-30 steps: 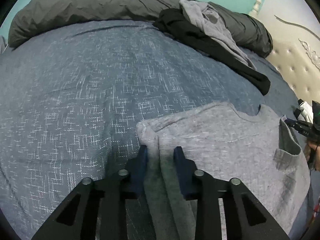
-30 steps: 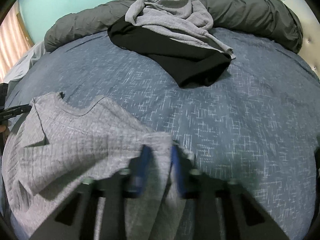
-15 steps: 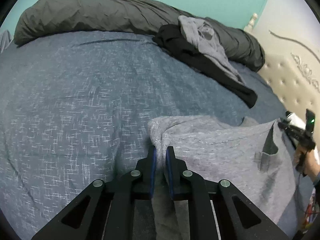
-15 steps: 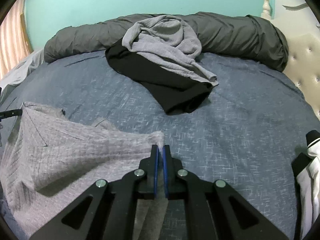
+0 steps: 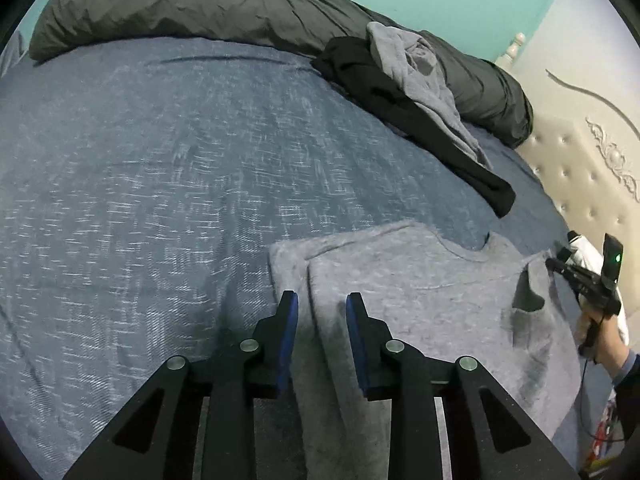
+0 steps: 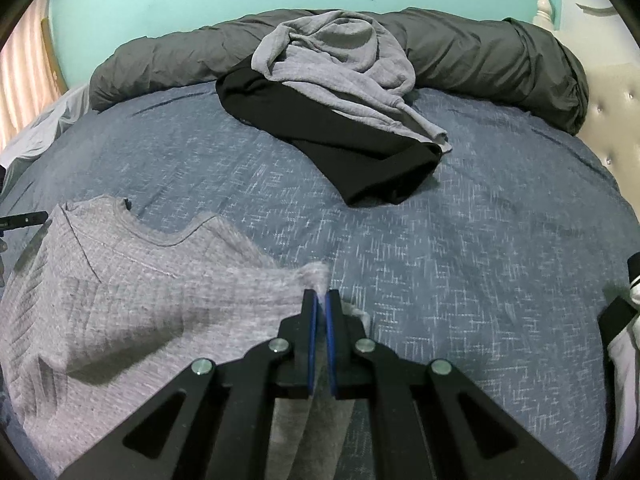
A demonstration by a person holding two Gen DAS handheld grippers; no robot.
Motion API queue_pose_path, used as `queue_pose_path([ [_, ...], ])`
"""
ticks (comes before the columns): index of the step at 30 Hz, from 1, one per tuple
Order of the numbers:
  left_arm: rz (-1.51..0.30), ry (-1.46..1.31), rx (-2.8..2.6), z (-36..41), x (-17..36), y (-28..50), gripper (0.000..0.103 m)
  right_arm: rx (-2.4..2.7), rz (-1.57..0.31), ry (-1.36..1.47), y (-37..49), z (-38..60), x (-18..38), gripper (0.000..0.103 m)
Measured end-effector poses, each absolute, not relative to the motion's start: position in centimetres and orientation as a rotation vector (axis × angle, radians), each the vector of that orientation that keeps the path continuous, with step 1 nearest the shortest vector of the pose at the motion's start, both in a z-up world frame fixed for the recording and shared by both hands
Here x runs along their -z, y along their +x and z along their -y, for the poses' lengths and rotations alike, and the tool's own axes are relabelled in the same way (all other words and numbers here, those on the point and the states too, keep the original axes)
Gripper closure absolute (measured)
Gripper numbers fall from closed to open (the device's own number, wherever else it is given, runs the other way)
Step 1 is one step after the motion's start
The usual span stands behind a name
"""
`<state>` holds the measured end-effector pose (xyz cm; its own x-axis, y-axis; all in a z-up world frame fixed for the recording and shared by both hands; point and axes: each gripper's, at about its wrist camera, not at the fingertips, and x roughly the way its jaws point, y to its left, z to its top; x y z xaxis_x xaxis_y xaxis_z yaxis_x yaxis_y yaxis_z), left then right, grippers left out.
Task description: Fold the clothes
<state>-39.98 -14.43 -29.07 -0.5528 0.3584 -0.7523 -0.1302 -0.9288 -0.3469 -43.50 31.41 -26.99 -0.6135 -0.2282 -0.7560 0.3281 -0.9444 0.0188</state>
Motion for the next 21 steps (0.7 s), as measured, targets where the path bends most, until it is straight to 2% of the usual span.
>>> queue_pose_path([
  [3, 0.372, -1.312, -2.497, 14.0, 29.4, -40.5, 0.076, 2.565, -0.181, 1.173, -43.4, -31.3, 26.8, 0.099],
  [4, 0.374, -1.314, -2.490, 13.8, 29.5, -40.7, 0.080, 2.564, -0.183, 1.171, -43.4, -31.3, 26.8, 0.099],
  [5, 0.351, -1.317, -2.498, 13.6, 29.4, -40.7, 0.100, 2.565, -0.183, 1.168, -43.3, -31.3, 26.7, 0.099],
  [9, 0.304, -1.274, -2.551, 13.6, 27.9, -40.1, 0.100, 2.593, -0.151, 1.153, -43.4, -32.0, 26.2, 0.099],
  [14, 0.346, -1.240, -2.616, 15.4, 26.3, -40.4, 0.100, 2.638, -0.097, 1.133, -43.6, -33.2, 25.4, 0.099],
  [21, 0.365, -1.371, -2.591, 15.4, 29.0, -42.8, 0.099, 2.639, -0.119, 1.252, -45.9, -32.3, 26.7, 0.099],
])
